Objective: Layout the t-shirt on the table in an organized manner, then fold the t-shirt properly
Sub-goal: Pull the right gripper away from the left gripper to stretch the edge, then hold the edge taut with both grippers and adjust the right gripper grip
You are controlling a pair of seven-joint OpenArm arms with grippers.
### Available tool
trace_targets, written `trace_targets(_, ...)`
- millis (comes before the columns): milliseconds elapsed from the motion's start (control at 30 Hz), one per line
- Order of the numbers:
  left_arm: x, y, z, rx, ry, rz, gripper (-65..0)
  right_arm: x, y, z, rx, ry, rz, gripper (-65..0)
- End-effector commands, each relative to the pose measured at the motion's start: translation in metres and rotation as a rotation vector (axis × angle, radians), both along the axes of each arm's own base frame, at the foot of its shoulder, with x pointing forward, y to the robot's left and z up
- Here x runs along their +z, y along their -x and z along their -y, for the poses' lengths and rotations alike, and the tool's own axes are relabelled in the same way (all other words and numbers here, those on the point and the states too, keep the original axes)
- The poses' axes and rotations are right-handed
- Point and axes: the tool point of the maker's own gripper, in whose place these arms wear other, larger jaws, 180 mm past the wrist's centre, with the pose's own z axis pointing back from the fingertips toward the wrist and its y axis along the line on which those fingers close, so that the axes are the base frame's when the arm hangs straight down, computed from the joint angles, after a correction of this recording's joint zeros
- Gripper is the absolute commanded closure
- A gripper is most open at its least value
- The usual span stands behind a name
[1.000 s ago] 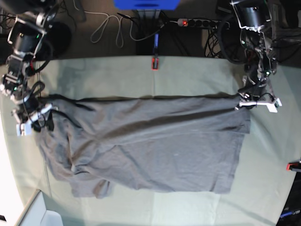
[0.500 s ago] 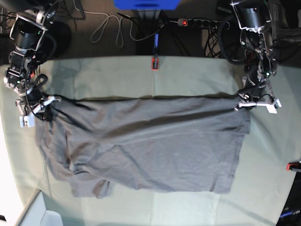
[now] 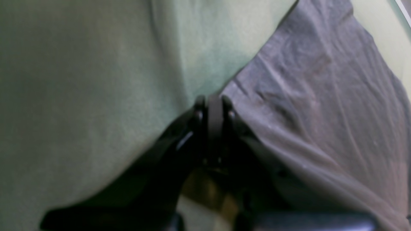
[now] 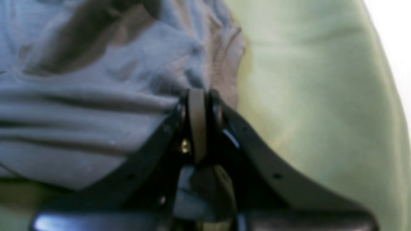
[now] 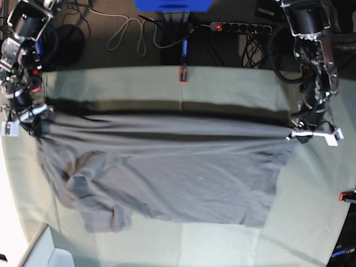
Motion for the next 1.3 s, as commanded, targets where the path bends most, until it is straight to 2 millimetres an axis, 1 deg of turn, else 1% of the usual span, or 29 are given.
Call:
trace_targets(0,0.016,-0.008,-0.012,0.019,-0.038,0.05,0.0,0.015,-0.004,0.012,-0.01,0.027,0.046,0.0)
trace_targets(100,0.008,0.002,-0.011,0.018,-0.035,0.025,0.0,0.01,0.0,0.01,-0.007,0.022,0.032,0.0)
trace_targets(200,0.005,0.004,-0.007,0.018,-0.027,0.02,0.0,0.008,0.001,0.009,-0.003,0.024,0.02,0.0)
trace_targets(267,-0.001,0.012,-0.007,0.019,-0.025,0.001,0.0,0.008,0.001,0.009,-0.001,0.023,0.018,-0.9)
trace_targets(333,-0.003,0.014,-0.008,0.02,-0.025,-0.004,0.0,0.008,0.001,0.009,-0.001,0.025,0.018,-7.1)
trace_targets(433,-0.006,0.015,-0.008,0.021,-0.023,-0.011,0.0,0.01,0.0,0.01,0.001,0.03,0.022,-20.3)
trace_targets(533,-0.005,0.015,-0.008,0.02,-0.024,-0.008,0.0,0.014,-0.004,0.011,0.001,0.033,0.033,-31.5)
trace_targets(567,-0.004,0.014,-0.008,0.02,-0.024,-0.007,0.0,0.014,-0.004,0.011,0.001,0.033,0.033,-34.2)
trace_targets(633,-0.004,0.014,-0.008,0.02,-0.024,-0.007,0.0,0.014,-0.006,0.009,0.005,0.032,0.035,-37.2)
trace_targets(667,-0.004,0.014,-0.008,0.02,-0.024,-0.007,0.0,0.015,-0.013,0.002,0.027,0.03,0.04,-37.3)
trace_targets(767,-0.005,0.014,-0.008,0.021,-0.023,-0.008,0.0,0.014,-0.024,-0.014,0.08,0.027,0.038,-37.3)
trace_targets(900,-0.005,0.015,-0.008,0.021,-0.024,-0.01,0.0,0.013,-0.029,-0.024,0.109,0.025,0.037,-37.2)
trace_targets(933,-0.005,0.015,-0.008,0.021,-0.024,-0.01,0.0,0.017,-0.035,-0.028,0.119,0.024,0.048,-37.1)
trace_targets(1000,-0.005,0.015,-0.008,0.02,-0.025,-0.01,0.0,0.016,-0.037,-0.03,0.126,0.023,0.044,-35.7)
trace_targets(1033,-0.005,0.015,-0.008,0.02,-0.025,-0.01,0.0,0.013,-0.037,-0.03,0.126,0.019,0.035,-33.2)
trace_targets(1133,-0.005,0.015,-0.008,0.021,-0.023,-0.009,0.0,0.002,-0.031,-0.03,0.122,0.008,-0.011,-21.5)
trace_targets(1233,-0.005,0.015,-0.008,0.023,-0.024,-0.008,0.0,0.001,-0.029,-0.028,0.115,0.007,-0.015,-7.7)
trace_targets(1267,-0.005,0.014,-0.008,0.022,-0.024,-0.007,0.0,0.001,-0.029,-0.028,0.115,0.007,-0.016,-4.0)
